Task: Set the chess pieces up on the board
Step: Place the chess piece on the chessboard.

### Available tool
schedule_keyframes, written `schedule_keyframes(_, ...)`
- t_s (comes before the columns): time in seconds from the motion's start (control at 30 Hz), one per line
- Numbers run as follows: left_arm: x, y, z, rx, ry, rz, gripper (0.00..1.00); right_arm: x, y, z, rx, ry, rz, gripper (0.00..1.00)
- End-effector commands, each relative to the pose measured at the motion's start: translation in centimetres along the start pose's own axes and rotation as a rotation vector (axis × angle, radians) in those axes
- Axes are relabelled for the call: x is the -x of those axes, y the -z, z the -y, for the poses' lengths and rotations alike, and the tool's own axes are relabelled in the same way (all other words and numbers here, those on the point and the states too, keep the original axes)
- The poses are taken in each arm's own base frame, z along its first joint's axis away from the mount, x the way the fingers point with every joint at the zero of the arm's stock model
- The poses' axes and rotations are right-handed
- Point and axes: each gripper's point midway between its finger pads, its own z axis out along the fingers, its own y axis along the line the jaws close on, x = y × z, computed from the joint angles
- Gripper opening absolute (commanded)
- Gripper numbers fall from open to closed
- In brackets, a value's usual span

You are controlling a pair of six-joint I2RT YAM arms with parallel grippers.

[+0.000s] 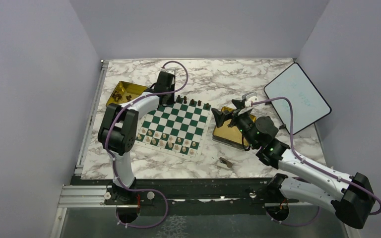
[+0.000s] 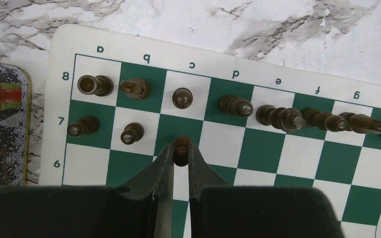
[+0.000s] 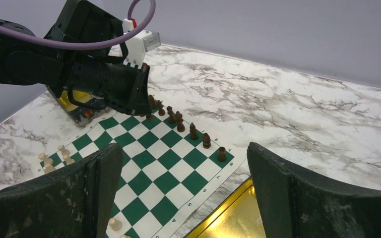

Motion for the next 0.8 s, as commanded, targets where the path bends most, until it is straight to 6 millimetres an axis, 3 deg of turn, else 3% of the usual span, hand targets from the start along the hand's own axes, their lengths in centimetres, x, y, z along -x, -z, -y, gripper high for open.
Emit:
schedule_keyframes(0.0, -0.33, -0.85, -0.56, 0.013, 0.004, 0.001, 0.12, -0.03, 0.32, 0.23, -0.011, 0.007, -0.001, 1.0)
schedule_keyframes(0.47, -1.25, -1.76, -0.72, 0.017, -0.006, -0.029, 0.14, 0.05, 0.46, 0.35, -0.015, 0.013, 0.001, 1.0)
schedule_keyframes(0.77, -0.84, -1.48, -0.78, 0.022, -0.016, -0.031, 0.28, -0.05, 0.49, 0.42, -0.017, 0.016, 0.0, 1.0)
